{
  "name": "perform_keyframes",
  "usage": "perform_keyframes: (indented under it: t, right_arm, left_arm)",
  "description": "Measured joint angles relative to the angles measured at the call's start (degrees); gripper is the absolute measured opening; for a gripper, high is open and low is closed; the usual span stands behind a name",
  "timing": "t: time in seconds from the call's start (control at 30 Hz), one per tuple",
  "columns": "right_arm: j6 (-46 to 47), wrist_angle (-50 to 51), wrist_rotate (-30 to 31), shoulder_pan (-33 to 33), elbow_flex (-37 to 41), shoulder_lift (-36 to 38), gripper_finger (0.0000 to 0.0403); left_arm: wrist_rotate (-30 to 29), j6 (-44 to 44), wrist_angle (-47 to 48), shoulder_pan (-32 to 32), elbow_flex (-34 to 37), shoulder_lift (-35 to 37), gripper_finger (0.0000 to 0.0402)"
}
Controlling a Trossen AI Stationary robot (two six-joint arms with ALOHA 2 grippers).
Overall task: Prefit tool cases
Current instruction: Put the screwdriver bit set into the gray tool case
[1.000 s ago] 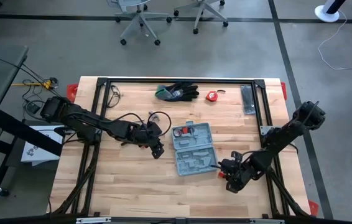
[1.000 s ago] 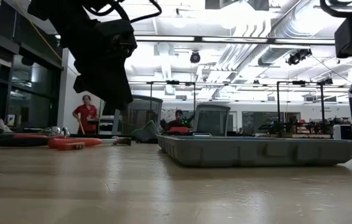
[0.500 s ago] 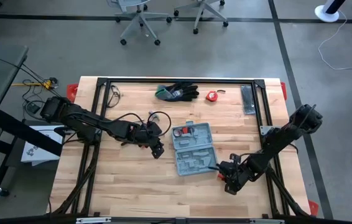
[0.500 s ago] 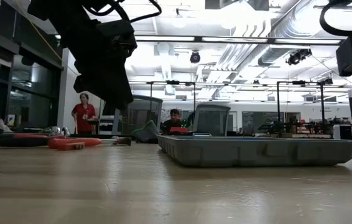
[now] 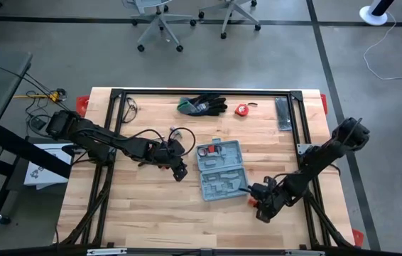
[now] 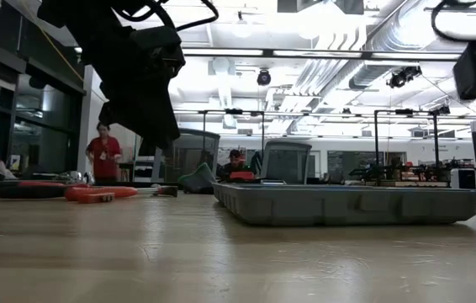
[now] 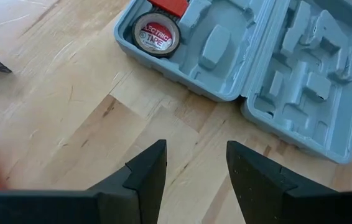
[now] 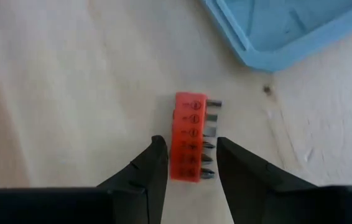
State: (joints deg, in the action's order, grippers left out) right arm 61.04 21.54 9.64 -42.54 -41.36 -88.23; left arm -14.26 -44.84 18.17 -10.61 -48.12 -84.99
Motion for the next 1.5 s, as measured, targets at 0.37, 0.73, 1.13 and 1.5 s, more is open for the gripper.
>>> perform_keyframes:
  t: [0.37, 0.73, 1.13, 1.5]
  right_arm:
    - [-0.9, 0.7, 2.3, 0.3, 0.0, 1.0, 0.0129]
    - [0.9, -5.1, 0.8, 0.1, 2.7, -0.4, 0.0129]
    - [-0.2, -6.2, -0.7, -0.4, 3.9, -0.3, 0.0129]
    - [-2.4, -5.4, 0.1, -1.3, 3.9, -0.3, 0.0129]
  left_arm:
    - [-0.4, 0.5, 0.0, 0.0, 0.0, 0.0, 0.0161]
    - [-0.2, 0.5, 0.0, 0.0, 0.0, 0.0, 0.0161]
    - [0.0, 0.5, 0.0, 0.0, 0.0, 0.0, 0.0161]
    - [0.0, 0.4, 0.0, 0.0, 0.0, 0.0, 0.0161]
